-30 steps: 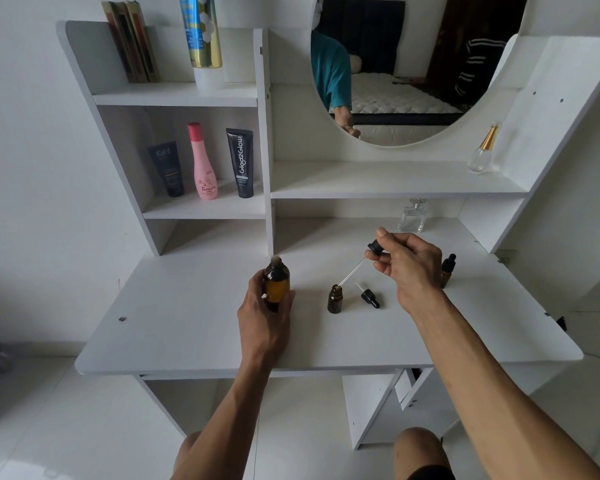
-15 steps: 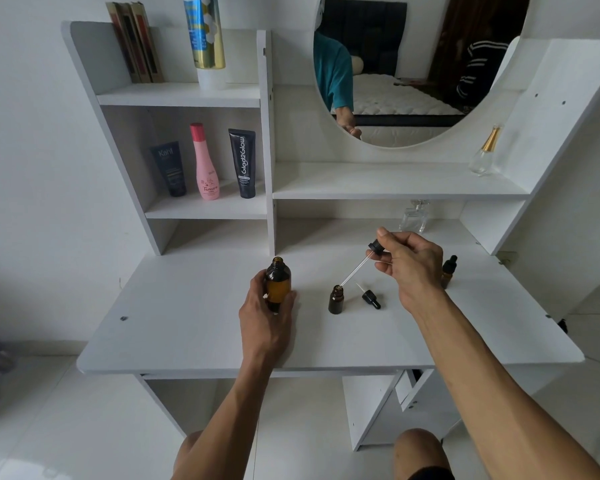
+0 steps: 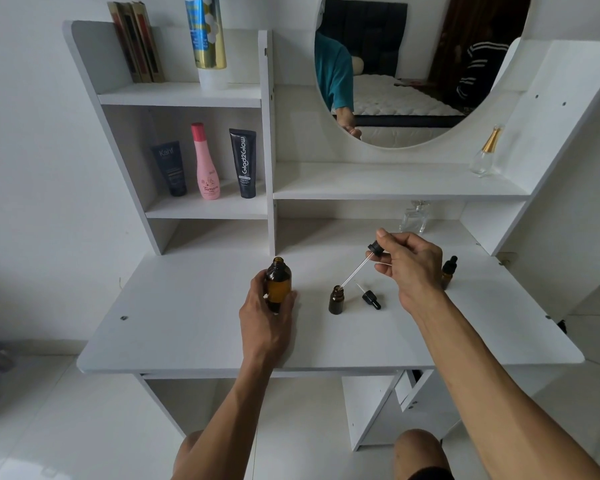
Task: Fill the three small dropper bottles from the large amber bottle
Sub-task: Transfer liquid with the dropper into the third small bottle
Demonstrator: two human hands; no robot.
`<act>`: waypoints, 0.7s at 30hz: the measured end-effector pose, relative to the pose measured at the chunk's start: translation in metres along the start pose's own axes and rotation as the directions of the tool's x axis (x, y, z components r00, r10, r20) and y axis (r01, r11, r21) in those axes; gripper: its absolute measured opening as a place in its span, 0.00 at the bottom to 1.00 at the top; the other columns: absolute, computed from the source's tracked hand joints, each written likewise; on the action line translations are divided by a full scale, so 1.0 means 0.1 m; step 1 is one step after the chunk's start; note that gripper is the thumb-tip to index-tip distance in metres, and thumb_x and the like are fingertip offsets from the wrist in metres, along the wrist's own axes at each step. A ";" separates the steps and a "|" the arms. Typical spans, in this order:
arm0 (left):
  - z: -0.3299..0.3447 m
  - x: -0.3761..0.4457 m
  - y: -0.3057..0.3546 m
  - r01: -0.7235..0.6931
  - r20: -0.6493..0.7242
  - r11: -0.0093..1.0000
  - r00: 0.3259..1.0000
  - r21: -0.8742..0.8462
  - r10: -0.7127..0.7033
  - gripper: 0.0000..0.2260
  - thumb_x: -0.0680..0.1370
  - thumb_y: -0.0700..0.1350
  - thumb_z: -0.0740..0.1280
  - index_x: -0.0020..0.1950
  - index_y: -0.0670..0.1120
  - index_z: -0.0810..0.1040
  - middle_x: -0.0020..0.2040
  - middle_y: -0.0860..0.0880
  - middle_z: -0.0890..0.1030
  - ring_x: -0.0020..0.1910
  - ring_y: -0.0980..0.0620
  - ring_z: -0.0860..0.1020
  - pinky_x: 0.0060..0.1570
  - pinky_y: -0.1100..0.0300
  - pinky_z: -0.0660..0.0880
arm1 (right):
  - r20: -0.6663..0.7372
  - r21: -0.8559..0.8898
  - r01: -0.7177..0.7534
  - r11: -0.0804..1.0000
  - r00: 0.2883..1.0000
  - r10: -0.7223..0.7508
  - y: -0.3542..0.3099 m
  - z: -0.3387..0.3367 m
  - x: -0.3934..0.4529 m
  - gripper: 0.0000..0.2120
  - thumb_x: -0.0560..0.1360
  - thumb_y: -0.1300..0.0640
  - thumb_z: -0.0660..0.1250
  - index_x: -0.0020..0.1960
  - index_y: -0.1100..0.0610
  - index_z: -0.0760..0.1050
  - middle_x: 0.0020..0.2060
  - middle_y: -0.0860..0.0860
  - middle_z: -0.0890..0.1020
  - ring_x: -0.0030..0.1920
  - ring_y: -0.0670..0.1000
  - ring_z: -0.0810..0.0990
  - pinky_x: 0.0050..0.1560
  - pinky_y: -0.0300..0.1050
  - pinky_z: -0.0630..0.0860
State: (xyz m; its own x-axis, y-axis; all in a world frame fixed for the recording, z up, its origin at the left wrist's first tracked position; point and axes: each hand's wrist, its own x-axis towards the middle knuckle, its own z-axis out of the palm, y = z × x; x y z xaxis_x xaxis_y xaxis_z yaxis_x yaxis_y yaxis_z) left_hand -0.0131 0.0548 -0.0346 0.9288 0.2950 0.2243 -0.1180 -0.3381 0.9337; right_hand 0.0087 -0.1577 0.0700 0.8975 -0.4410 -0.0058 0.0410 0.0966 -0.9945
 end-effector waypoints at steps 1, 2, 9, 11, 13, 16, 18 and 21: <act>0.00 0.00 0.00 -0.002 -0.001 1.000 1.000 0.003 0.002 0.22 0.76 0.52 0.73 0.67 0.58 0.69 0.54 0.56 0.81 0.44 0.54 0.81 0.42 0.66 0.76 | 0.000 0.001 0.001 1.000 1.000 -0.001 0.00 0.00 0.00 0.08 0.75 0.56 0.75 0.42 0.58 0.79 0.37 0.55 0.86 0.37 0.52 0.87 0.35 0.43 0.79; -0.01 0.00 0.01 -0.002 -0.001 1.000 1.000 0.005 0.002 0.22 0.76 0.52 0.73 0.67 0.58 0.70 0.54 0.56 0.81 0.44 0.54 0.81 0.41 0.69 0.74 | -0.001 0.002 0.002 1.000 1.000 -0.002 0.00 0.00 0.00 0.08 0.75 0.56 0.75 0.42 0.58 0.79 0.36 0.54 0.86 0.37 0.52 0.87 0.35 0.43 0.79; -0.02 -0.01 0.03 0.004 0.000 1.000 1.000 0.009 -0.004 0.22 0.76 0.51 0.73 0.68 0.56 0.70 0.55 0.55 0.80 0.45 0.54 0.81 0.40 0.71 0.72 | 0.004 -0.007 0.013 1.000 1.000 -0.013 -0.02 0.02 -0.01 0.08 0.75 0.56 0.74 0.41 0.58 0.79 0.36 0.55 0.86 0.36 0.51 0.86 0.36 0.43 0.80; -0.01 -0.01 0.03 0.005 0.000 1.000 1.000 0.008 -0.005 0.22 0.76 0.51 0.72 0.68 0.56 0.70 0.55 0.55 0.81 0.45 0.54 0.81 0.40 0.71 0.71 | 0.002 -0.012 0.016 1.000 1.000 -0.016 -0.03 0.02 -0.01 0.08 0.75 0.56 0.75 0.41 0.58 0.79 0.37 0.55 0.86 0.36 0.51 0.87 0.36 0.43 0.80; -0.02 -0.01 0.03 0.003 0.002 1.000 1.000 0.010 -0.003 0.22 0.76 0.51 0.73 0.68 0.56 0.70 0.55 0.55 0.81 0.45 0.53 0.81 0.38 0.74 0.71 | -0.002 -0.014 0.016 1.000 1.000 -0.016 -0.03 0.02 -0.02 0.08 0.75 0.56 0.75 0.41 0.58 0.79 0.36 0.54 0.86 0.37 0.52 0.87 0.36 0.43 0.80; -0.03 -0.01 0.05 -0.003 0.005 1.000 1.000 0.010 0.003 0.22 0.76 0.50 0.73 0.68 0.55 0.70 0.55 0.54 0.81 0.44 0.54 0.81 0.37 0.77 0.71 | -0.006 -0.017 0.019 1.000 1.000 -0.019 -0.03 0.02 -0.02 0.08 0.75 0.56 0.75 0.41 0.58 0.79 0.36 0.54 0.86 0.37 0.52 0.87 0.36 0.44 0.80; -0.03 -0.02 0.06 0.001 0.008 1.000 1.000 0.007 -0.001 0.22 0.76 0.49 0.73 0.68 0.55 0.70 0.54 0.55 0.80 0.43 0.55 0.81 0.37 0.77 0.71 | -0.006 -0.017 0.020 1.000 1.000 -0.021 -0.03 0.02 -0.02 0.08 0.75 0.56 0.75 0.41 0.57 0.79 0.36 0.54 0.86 0.37 0.52 0.87 0.36 0.44 0.81; -0.03 -0.02 0.07 0.007 0.008 1.000 1.000 0.009 -0.007 0.22 0.76 0.50 0.72 0.67 0.56 0.70 0.54 0.55 0.81 0.43 0.56 0.80 0.36 0.76 0.71 | -0.001 -0.016 0.019 1.000 1.000 -0.019 -0.03 0.03 -0.02 0.08 0.75 0.56 0.75 0.41 0.57 0.79 0.36 0.54 0.86 0.36 0.51 0.87 0.36 0.43 0.81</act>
State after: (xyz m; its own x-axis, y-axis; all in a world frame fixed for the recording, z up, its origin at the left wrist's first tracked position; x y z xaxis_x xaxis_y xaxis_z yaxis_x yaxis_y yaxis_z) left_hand -0.0164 0.0548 -0.0280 0.9324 0.2900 0.2158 -0.1089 -0.3440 0.9326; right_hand 0.0081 -0.1547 0.0729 0.8961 -0.4437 0.0130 0.0508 0.0736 -0.9960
